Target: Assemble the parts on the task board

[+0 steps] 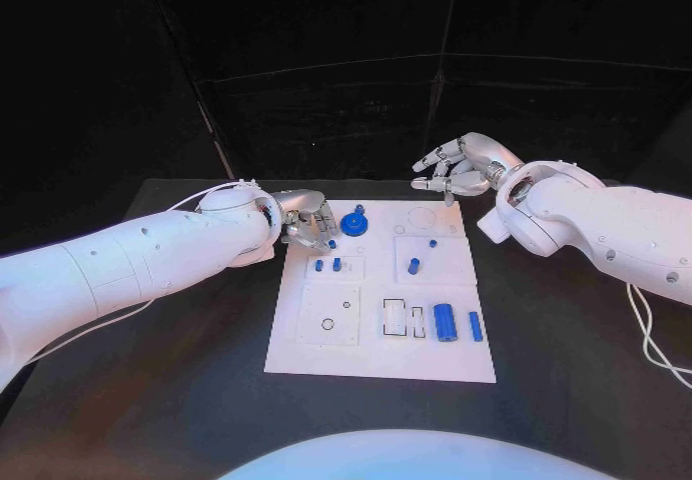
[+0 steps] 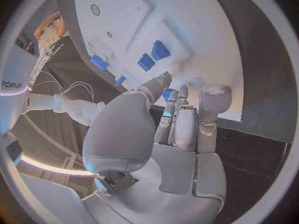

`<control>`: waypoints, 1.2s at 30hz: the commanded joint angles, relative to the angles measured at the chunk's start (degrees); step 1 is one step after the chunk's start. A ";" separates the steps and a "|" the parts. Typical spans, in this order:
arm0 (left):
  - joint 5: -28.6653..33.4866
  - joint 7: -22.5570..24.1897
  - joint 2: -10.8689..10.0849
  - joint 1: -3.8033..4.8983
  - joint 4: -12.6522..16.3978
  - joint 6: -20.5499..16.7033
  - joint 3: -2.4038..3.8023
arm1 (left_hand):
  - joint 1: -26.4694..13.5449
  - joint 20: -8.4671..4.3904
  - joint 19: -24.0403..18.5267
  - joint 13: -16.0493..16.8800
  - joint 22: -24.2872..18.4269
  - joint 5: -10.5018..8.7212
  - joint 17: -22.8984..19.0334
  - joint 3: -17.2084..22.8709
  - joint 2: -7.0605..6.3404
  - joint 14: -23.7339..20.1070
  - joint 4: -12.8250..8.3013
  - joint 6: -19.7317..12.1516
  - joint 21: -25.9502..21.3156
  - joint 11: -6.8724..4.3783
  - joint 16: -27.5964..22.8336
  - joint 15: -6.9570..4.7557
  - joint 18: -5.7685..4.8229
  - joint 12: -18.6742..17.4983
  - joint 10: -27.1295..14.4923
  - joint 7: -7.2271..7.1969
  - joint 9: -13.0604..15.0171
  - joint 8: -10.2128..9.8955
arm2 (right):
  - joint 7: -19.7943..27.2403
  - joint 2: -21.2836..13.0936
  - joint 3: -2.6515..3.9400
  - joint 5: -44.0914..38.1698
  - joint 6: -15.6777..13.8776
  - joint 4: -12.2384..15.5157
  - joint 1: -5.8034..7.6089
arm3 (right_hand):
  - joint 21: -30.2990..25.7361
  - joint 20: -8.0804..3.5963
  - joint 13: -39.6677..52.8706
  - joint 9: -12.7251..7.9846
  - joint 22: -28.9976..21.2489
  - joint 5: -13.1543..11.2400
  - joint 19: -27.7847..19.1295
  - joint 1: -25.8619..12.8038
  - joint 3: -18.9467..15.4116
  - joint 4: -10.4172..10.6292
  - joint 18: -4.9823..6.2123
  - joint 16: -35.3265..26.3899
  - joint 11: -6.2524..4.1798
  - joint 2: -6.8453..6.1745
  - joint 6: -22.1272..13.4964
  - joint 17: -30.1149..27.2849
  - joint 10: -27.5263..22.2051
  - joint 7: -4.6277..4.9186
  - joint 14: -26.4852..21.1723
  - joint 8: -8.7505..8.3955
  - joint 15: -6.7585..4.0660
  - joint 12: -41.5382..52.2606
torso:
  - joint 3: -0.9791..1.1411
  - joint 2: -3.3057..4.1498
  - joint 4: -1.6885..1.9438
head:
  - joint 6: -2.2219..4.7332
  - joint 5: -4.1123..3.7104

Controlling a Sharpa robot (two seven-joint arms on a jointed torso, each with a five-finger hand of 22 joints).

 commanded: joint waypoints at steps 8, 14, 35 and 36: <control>9.95 3.03 -4.10 0.38 1.89 -4.89 0.11 | 0.48 0.19 -0.32 0.53 -0.50 -0.07 0.18 0.35 0.46 0.52 0.12 2.90 -0.85 -0.51 -0.19 0.11 -0.44 1.62 2.20 1.82 0.52 1.49 | -5.72 -0.23 0.02 -16.85 7.11 -0.60 0.08 | -1.18 -0.67 -19.22 -0.25 -1.01 -3.87 1.36 7.01 7.73 -2.97 0.79 -3.87 -0.01 -0.88 5.76 -4.67 -0.21 -0.56 0.65 0.09 -0.76 -23.79 | 0.01 -0.03 -0.05 | 0.67 -0.70; 31.07 9.27 -8.68 0.81 4.71 -8.84 0.09 | -0.54 0.24 -2.45 0.85 -5.69 -0.18 -5.10 0.42 0.17 -1.37 0.59 5.86 -6.70 -0.48 -2.73 0.27 0.56 2.93 4.70 2.21 0.62 2.75 | -6.28 -0.88 -0.09 -30.10 8.19 0.58 -0.64 | -0.87 -0.34 -27.65 -0.27 -0.86 -4.39 1.38 6.22 13.06 -3.59 0.65 -4.15 -0.01 -3.66 8.74 -4.89 4.67 -0.72 0.86 -1.53 -0.69 -34.43 | -0.05 -0.03 -0.01 | 1.76 -2.96; 70.15 24.62 -13.00 0.13 14.44 -11.77 -0.08 | -2.73 1.03 -8.72 1.17 -16.88 -0.21 -20.13 -5.77 0.99 -8.66 3.62 6.18 -20.42 -0.03 -10.94 0.88 2.41 4.36 4.16 2.72 0.20 2.41 | -10.83 -1.59 -0.22 -43.24 9.89 3.49 -4.44 | -0.79 0.58 -33.43 -0.26 -0.92 -7.34 1.39 2.21 15.11 -3.10 0.79 -2.94 1.75 -7.63 6.37 -3.33 3.31 0.55 1.41 -4.67 0.87 -41.72 | -0.04 -0.01 0.12 | 2.46 -4.68; 70.73 25.09 -13.04 0.08 14.73 -11.85 -0.08 | -2.86 1.06 -8.75 1.18 -16.96 -0.22 -20.25 -5.97 1.06 -8.75 3.78 6.18 -20.53 -0.01 -10.99 0.90 2.42 4.40 4.11 2.75 0.19 2.40 | -10.79 -1.47 -0.22 -43.12 10.06 3.37 -4.60 | -0.72 0.57 -33.57 -0.25 -0.89 -7.26 1.45 2.25 15.25 -3.18 0.79 -2.82 1.72 -7.59 6.38 -3.22 3.30 0.50 1.46 -4.70 0.84 -41.83 | -0.03 -0.03 0.12 | 2.46 -4.57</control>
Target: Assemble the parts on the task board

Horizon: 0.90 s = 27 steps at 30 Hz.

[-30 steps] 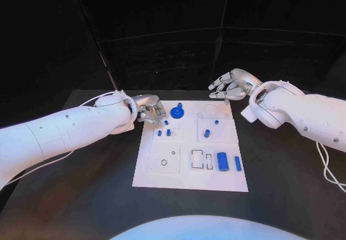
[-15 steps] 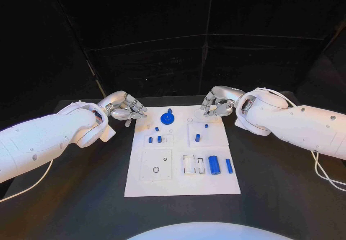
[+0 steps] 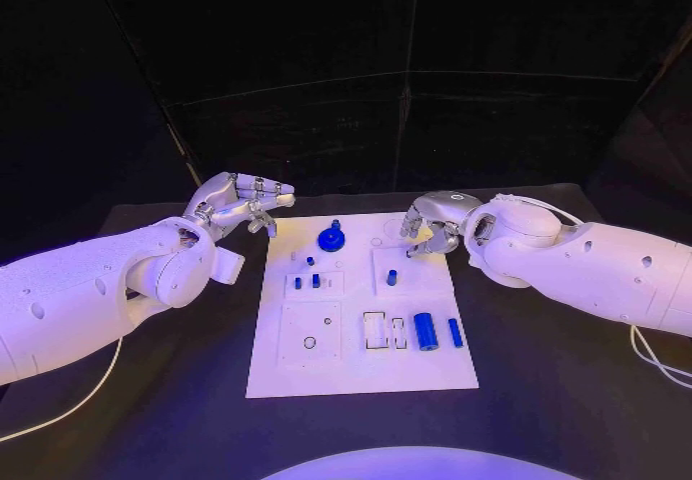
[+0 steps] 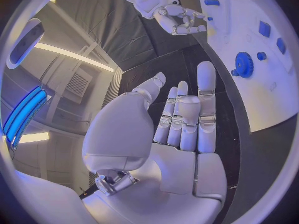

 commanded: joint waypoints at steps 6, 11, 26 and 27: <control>7.53 5.53 -0.18 -0.09 1.03 -0.48 0.02 | -0.31 -0.02 -0.47 0.12 -0.22 -0.22 -0.46 -0.76 0.58 -0.59 0.34 0.21 -0.43 0.21 -0.44 0.04 1.14 0.49 -0.50 0.13 -0.07 -0.11 | -1.09 0.46 0.01 -1.74 2.32 -0.23 -0.46 | 1.59 0.41 -0.78 0.10 1.85 0.55 1.18 0.33 1.18 -0.16 0.54 0.93 -0.11 -0.06 0.20 0.93 0.61 -0.17 1.69 -0.51 0.11 -0.31 | 0.07 0.05 -0.08 | -0.06 0.38; 8.98 6.76 -0.17 -0.11 0.77 -0.56 0.03 | -0.44 0.02 -0.48 0.12 -0.32 -0.22 -0.55 -0.99 0.82 -0.67 0.61 0.15 -0.57 0.24 -0.46 0.07 1.14 0.55 -0.61 0.14 -0.09 -0.15 | -1.17 0.73 0.01 -1.70 3.09 -0.42 -0.78 | 3.93 0.41 -1.55 0.15 5.32 1.18 2.97 0.79 2.89 -0.56 0.07 2.00 -0.27 0.38 1.17 1.90 1.97 -0.20 2.03 -0.73 -0.13 -0.21 | 0.07 0.08 -0.14 | -0.21 0.41; 11.22 7.68 -0.24 -0.11 0.45 -0.78 0.03 | -0.62 0.28 -0.46 0.08 -0.74 -0.23 -0.75 -2.22 1.47 -1.01 1.52 -0.79 -1.11 0.70 -0.33 0.42 1.10 0.78 -1.73 0.74 -0.16 -0.56 | -1.47 1.65 0.00 -0.97 5.18 -1.49 -1.37 | 6.39 -0.19 -3.62 0.21 8.32 -0.24 3.67 0.84 9.70 -1.58 -0.28 3.50 -1.18 1.47 4.60 3.08 5.30 -1.09 2.10 -1.07 -0.83 -0.59 | 0.08 0.12 -0.08 | -0.72 0.51; 11.24 7.69 -0.25 -0.11 0.45 -0.75 0.03 | -0.62 0.28 -0.46 0.08 -0.74 -0.23 -0.75 -2.22 1.47 -1.01 1.52 -0.79 -1.11 0.70 -0.33 0.42 1.10 0.78 -1.73 0.74 -0.16 -0.56 | -1.52 1.68 0.00 -0.97 5.31 -1.52 -1.39 | 6.54 -0.23 -3.73 0.21 8.48 -0.28 3.70 0.70 10.10 -1.69 -0.30 3.60 -1.19 1.42 4.78 3.16 5.49 -1.11 2.12 -1.12 -0.86 -0.63 | 0.08 0.13 -0.08 | -0.74 0.53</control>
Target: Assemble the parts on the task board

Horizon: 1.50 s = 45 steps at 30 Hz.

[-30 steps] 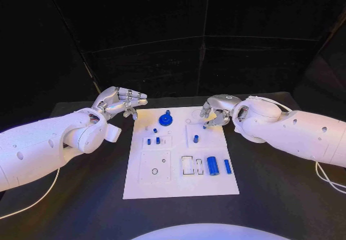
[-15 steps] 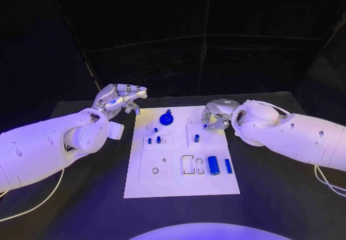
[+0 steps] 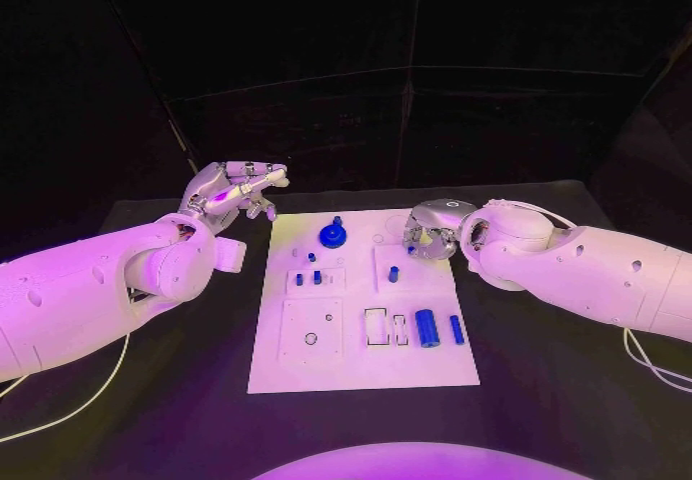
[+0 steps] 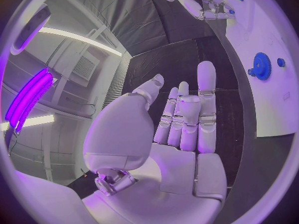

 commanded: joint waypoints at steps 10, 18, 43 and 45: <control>1.59 1.47 -0.15 0.06 -0.12 0.21 0.04 | 0.10 0.13 -0.26 0.03 -0.13 -0.20 -0.19 -0.43 0.79 -0.40 -0.04 -0.35 -0.29 -0.07 -0.09 0.16 1.11 0.44 -0.69 0.26 -0.03 -0.23 | -1.09 0.37 -0.15 -1.13 2.89 -0.04 -0.40 | 1.73 -0.45 -0.69 0.06 1.89 -1.32 0.62 -0.48 4.74 -2.17 -0.47 1.20 -0.31 0.66 2.06 0.81 2.06 -0.17 2.16 -0.73 -0.64 -0.76 | -0.01 -0.02 0.01 | -0.45 0.13; 1.60 1.35 -0.19 0.07 -0.23 0.64 0.04 | 0.59 0.17 -0.23 0.03 -0.22 -0.15 -0.30 -0.48 1.16 -0.50 -0.08 -0.22 -0.41 -0.10 -0.05 0.16 1.14 0.64 -0.86 0.17 0.04 -0.08 | -1.78 0.23 -0.15 -2.89 1.03 0.84 -0.50 | 2.36 -0.50 -0.70 0.09 2.59 -1.92 0.71 -1.18 6.47 -3.14 -0.54 1.67 -0.42 0.89 2.85 1.28 2.68 -0.29 2.23 -0.95 -0.71 -0.99 | 0.05 -0.06 -0.03 | -0.49 0.38; 2.84 -0.65 -0.19 0.06 -1.27 2.14 0.03 | 1.41 0.17 -0.20 0.00 -0.36 0.05 -0.31 -0.39 1.59 -0.62 -0.27 -0.25 -0.58 -0.11 0.06 0.13 1.18 0.86 -1.21 0.15 0.04 0.01 | -3.80 -3.12 -0.09 -5.60 -8.47 7.46 -0.46 | 3.54 -0.67 -0.65 0.13 4.28 -2.05 1.32 -2.14 8.06 -4.41 -0.76 2.49 -0.68 0.86 3.89 2.26 3.64 -0.50 2.42 -1.12 -0.90 -1.10 | -0.04 -0.10 0.03 | -0.11 0.58; 2.85 -0.71 -0.23 0.06 -1.30 2.15 0.03 | 1.41 0.17 -0.20 0.00 -0.36 0.05 -0.31 -0.39 1.59 -0.62 -0.27 -0.25 -0.58 -0.11 0.06 0.13 1.18 0.86 -1.21 0.15 0.04 0.01 | -3.79 -3.55 -0.08 -5.54 -8.83 8.28 -0.45 | 3.57 -0.67 -0.65 0.12 4.30 -2.08 1.32 -2.19 8.15 -4.51 -0.77 2.55 -0.69 0.80 3.92 2.36 3.65 -0.51 2.44 -1.15 -0.90 -1.13 | -0.04 -0.10 0.03 | -0.06 0.65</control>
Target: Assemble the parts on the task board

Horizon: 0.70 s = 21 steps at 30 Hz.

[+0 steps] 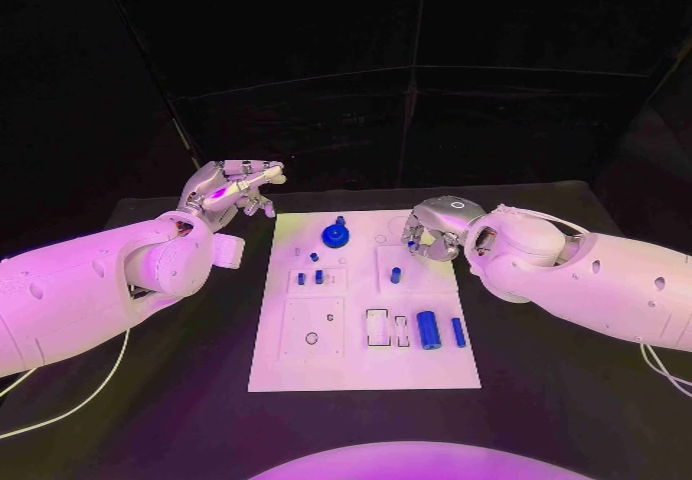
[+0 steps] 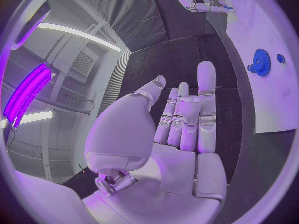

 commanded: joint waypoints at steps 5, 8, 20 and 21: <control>0.49 -0.34 -0.14 0.07 -0.06 0.94 0.04 | 0.22 0.17 -0.20 0.01 -0.10 0.04 0.11 -0.24 0.41 -0.42 -0.12 -0.04 -0.36 -0.12 0.05 -0.08 1.19 0.20 -0.40 -0.05 0.03 0.01 | -0.30 -1.65 0.09 0.22 -3.98 4.28 0.15 | 0.32 -0.17 -0.01 0.04 0.09 -0.29 0.40 -0.45 0.37 -0.07 -0.76 0.34 0.01 -0.05 0.40 0.10 0.52 0.02 2.45 -0.21 -0.51 -0.28 | -0.04 -0.03 0.05 | 0.08 0.48; 0.49 -0.34 -0.20 0.07 -0.04 0.88 0.03 | 0.22 0.17 -0.20 0.01 -0.10 0.04 0.11 -0.24 0.41 -0.42 -0.12 -0.04 -0.36 -0.12 0.05 -0.08 1.19 0.20 -0.40 -0.05 0.03 0.01 | 0.29 -2.01 0.11 1.09 -5.40 6.87 0.16 | 0.40 -0.18 -0.05 -0.01 0.04 -0.24 0.27 -0.59 0.98 -0.57 -0.75 0.33 0.07 -0.18 0.36 -0.06 0.45 0.09 2.40 -0.46 -0.48 -0.51 | -0.10 -0.01 -0.02 | 0.09 0.86; 0.49 -0.36 0.13 0.10 0.28 0.85 0.04 | 0.22 0.17 -0.20 0.01 -0.10 0.04 0.11 -0.24 0.41 -0.42 -0.12 -0.04 -0.36 -0.12 0.05 -0.08 1.19 0.20 -0.40 -0.05 0.03 0.01 | 4.80 1.96 0.09 5.44 -8.11 11.11 0.08 | 0.46 -0.13 -0.08 -0.06 -0.24 0.05 -0.08 -0.91 1.96 -1.35 -0.68 0.40 0.22 -0.36 0.34 -0.15 0.34 0.25 2.34 -0.83 -0.39 -0.86 | -0.18 0.14 0.16 | -0.22 3.08; 0.49 -0.38 0.14 0.11 0.28 0.84 0.04 | 0.33 0.18 -0.19 0.00 -0.11 0.06 0.02 -0.24 0.43 -0.46 -0.15 -0.09 -0.38 -0.10 0.03 -0.07 1.19 0.23 -0.47 -0.02 0.02 0.00 | 5.13 2.43 0.08 5.57 -8.01 10.97 0.03 | 0.46 -0.13 -0.08 -0.06 -0.24 0.05 -0.08 -0.91 1.96 -1.35 -0.68 0.40 0.22 -0.36 0.34 -0.15 0.34 0.25 2.34 -0.83 -0.39 -0.86 | -0.18 0.13 0.18 | -0.36 3.41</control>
